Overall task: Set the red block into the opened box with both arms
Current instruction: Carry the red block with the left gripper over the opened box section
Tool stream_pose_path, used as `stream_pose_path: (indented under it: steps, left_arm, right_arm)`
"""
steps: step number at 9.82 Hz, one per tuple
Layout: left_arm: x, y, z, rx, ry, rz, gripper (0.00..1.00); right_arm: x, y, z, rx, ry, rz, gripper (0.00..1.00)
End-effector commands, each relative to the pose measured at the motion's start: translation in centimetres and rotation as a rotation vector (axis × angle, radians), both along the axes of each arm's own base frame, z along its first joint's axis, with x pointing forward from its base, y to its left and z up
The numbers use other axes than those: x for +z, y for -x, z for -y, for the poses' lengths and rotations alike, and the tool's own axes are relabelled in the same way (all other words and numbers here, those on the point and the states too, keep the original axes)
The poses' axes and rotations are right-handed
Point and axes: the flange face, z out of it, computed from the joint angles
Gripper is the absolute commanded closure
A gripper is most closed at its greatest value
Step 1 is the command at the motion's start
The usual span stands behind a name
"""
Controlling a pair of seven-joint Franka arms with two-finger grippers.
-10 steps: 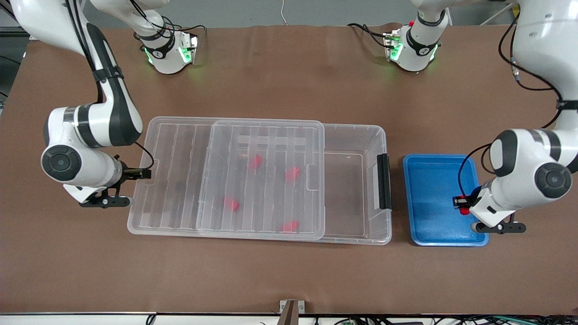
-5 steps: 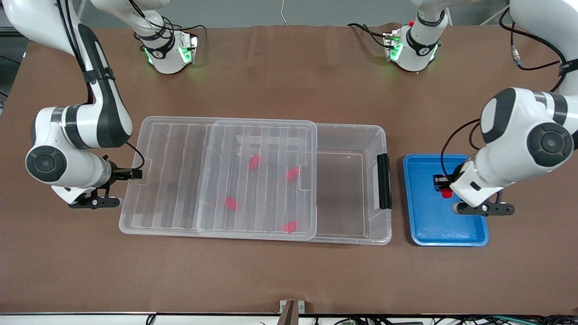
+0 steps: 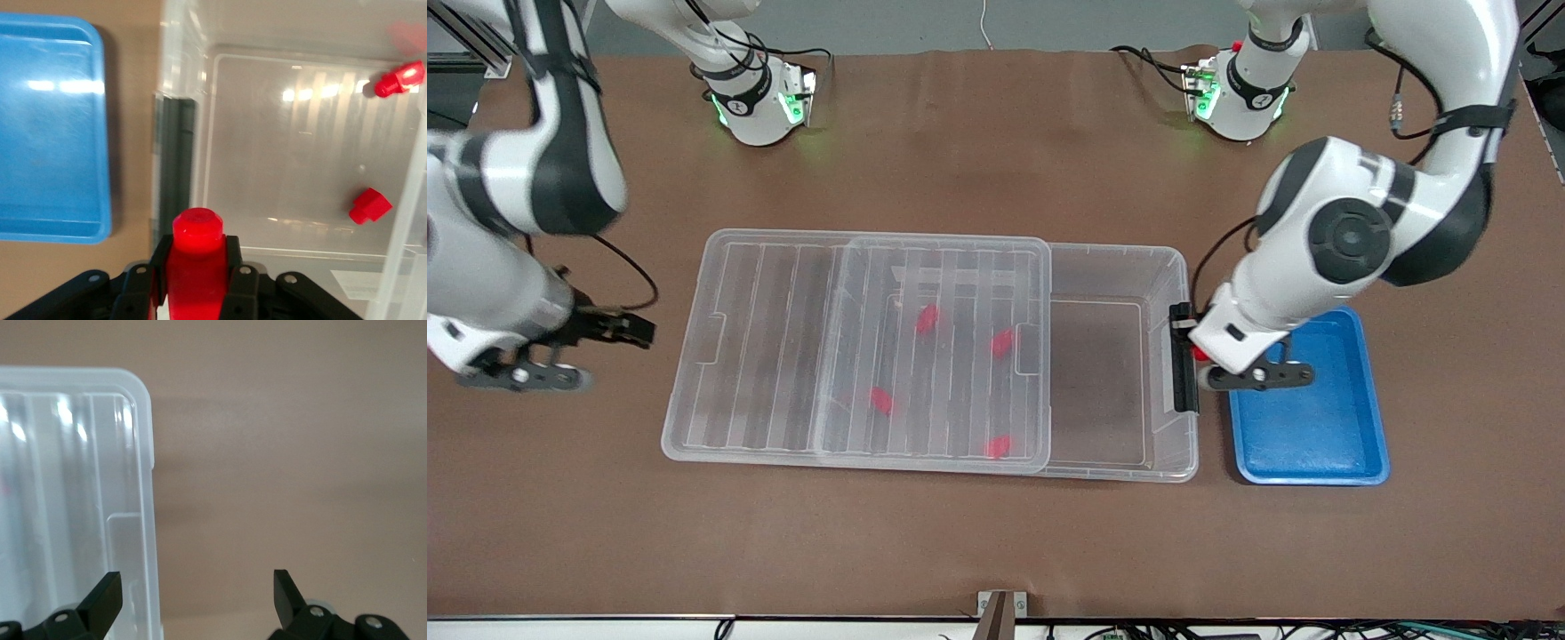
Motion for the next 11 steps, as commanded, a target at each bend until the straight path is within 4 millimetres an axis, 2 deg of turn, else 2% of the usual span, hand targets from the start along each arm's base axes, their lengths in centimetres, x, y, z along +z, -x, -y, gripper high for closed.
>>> stream_pose_path:
  steps: [1, 2, 3, 5, 7, 8, 10, 11]
  left_arm:
    - [-5.2, -0.6, 1.6, 0.025, -0.029, -0.019, 0.97]
    - [-7.2, -1.0, 2.0, 0.023, -0.013, -0.024, 0.97]
    - [-9.3, -0.9, 3.6, 0.003, 0.010, -0.020, 0.97]
    - [-13.4, -0.9, 4.9, -0.016, 0.033, -0.022, 0.97]
    - [-17.0, -0.9, 5.1, -0.037, 0.024, -0.025, 0.97]
    - [-18.6, -0.5, 5.9, -0.055, 0.023, -0.037, 0.97]
    - [-21.9, -0.1, 6.2, -0.060, 0.035, -0.059, 0.96]
    - [-23.3, 0.0, 6.5, -0.060, 0.048, -0.061, 0.94]
  right_arm:
    - [6.6, 5.3, 3.4, -0.076, -0.070, 0.039, 0.00]
    - [8.9, 7.4, 4.4, -0.108, -0.123, 0.022, 0.00]
    - [9.1, 8.4, 5.6, -0.127, -0.157, -0.016, 0.00]
    - [9.1, 8.4, 6.4, -0.112, -0.159, -0.007, 0.00]
    - [9.5, 7.9, 5.7, -0.095, -0.156, 0.029, 0.00]
    - [9.5, 7.9, 5.8, -0.094, -0.154, 0.024, 0.00]
    - [12.0, 8.0, 5.4, -0.083, -0.141, 0.049, 0.00]
    - [12.6, 7.9, 5.1, -0.081, -0.142, 0.032, 0.00]
